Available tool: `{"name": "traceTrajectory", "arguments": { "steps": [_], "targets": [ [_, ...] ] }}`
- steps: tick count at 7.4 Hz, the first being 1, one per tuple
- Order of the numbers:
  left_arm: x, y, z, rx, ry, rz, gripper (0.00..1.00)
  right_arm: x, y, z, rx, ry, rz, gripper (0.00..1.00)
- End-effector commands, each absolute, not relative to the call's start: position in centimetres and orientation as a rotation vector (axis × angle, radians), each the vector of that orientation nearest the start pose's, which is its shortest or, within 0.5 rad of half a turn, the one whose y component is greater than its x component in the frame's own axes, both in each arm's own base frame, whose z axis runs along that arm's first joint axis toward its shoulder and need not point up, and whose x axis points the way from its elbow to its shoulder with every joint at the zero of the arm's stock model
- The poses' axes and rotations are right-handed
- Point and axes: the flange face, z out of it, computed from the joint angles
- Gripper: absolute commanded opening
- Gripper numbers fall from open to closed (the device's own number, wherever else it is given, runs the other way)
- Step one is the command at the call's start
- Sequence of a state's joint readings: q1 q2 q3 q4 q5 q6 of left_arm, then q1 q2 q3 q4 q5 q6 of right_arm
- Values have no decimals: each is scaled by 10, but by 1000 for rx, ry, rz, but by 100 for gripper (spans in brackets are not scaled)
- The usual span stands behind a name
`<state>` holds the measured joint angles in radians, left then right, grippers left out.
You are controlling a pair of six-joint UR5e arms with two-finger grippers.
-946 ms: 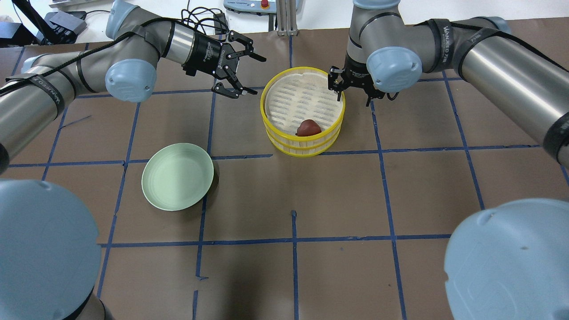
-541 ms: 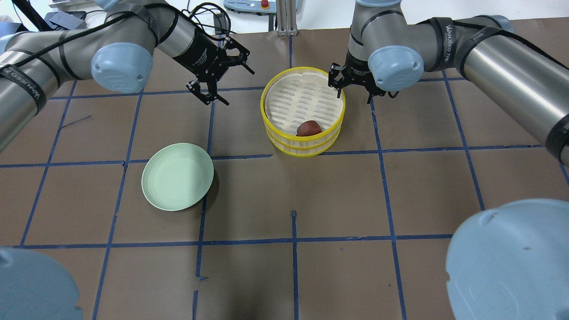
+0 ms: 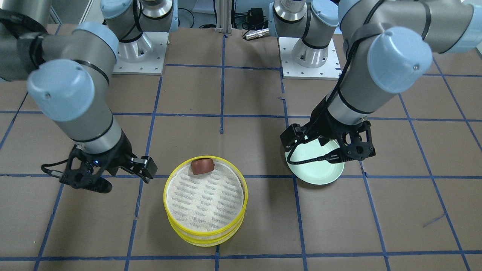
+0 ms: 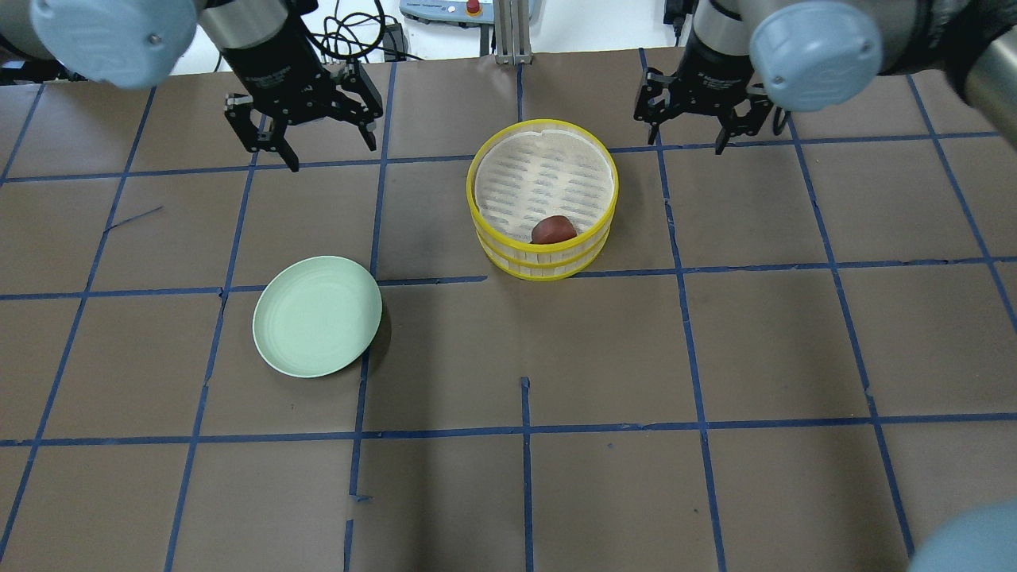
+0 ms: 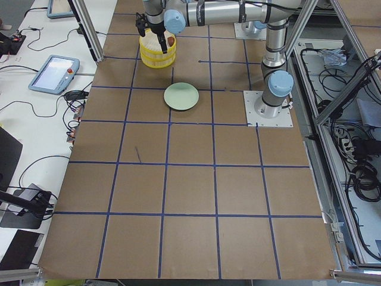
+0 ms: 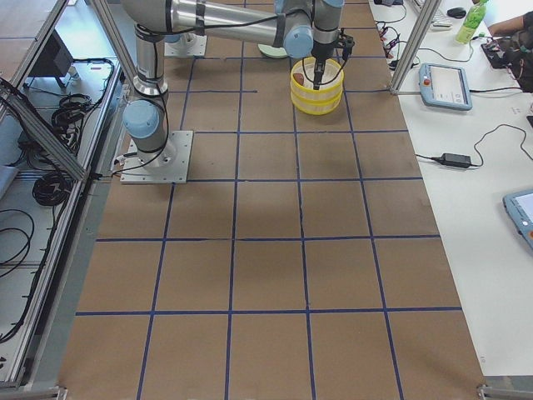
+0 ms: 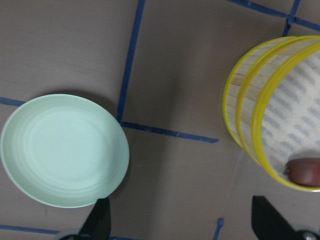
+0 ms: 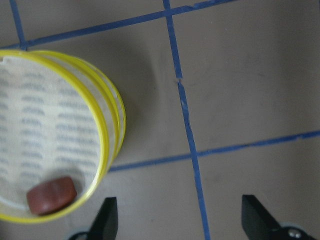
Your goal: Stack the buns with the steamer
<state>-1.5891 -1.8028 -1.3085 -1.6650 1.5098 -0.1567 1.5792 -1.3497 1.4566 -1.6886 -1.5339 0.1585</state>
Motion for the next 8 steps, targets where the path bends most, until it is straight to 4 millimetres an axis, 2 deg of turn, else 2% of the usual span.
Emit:
{"name": "traceTrajectory", "arguments": {
  "steps": [1, 2, 3, 4, 6, 8],
  "targets": [
    [-147, -551, 531, 39, 3155, 1, 100, 122, -520, 502, 23, 3105, 82, 92],
    [-135, -543, 525, 134, 3130, 22, 100, 123, -505, 512, -43, 3092, 167, 92],
    [-139, -540, 510, 140, 3142, 5, 100, 127, -499, 508, -69, 3103, 201, 92],
    [-144, -538, 494, 144, 3166, -33, 100, 131, -495, 511, -47, 3103, 185, 94],
    [-144, -532, 467, 134, 3170, 10, 100, 131, -495, 512, 54, 3112, 177, 96],
    [-145, -517, 480, 141, 3161, -13, 100, 125, -500, 516, 44, 3170, 117, 99]
  ]
}}
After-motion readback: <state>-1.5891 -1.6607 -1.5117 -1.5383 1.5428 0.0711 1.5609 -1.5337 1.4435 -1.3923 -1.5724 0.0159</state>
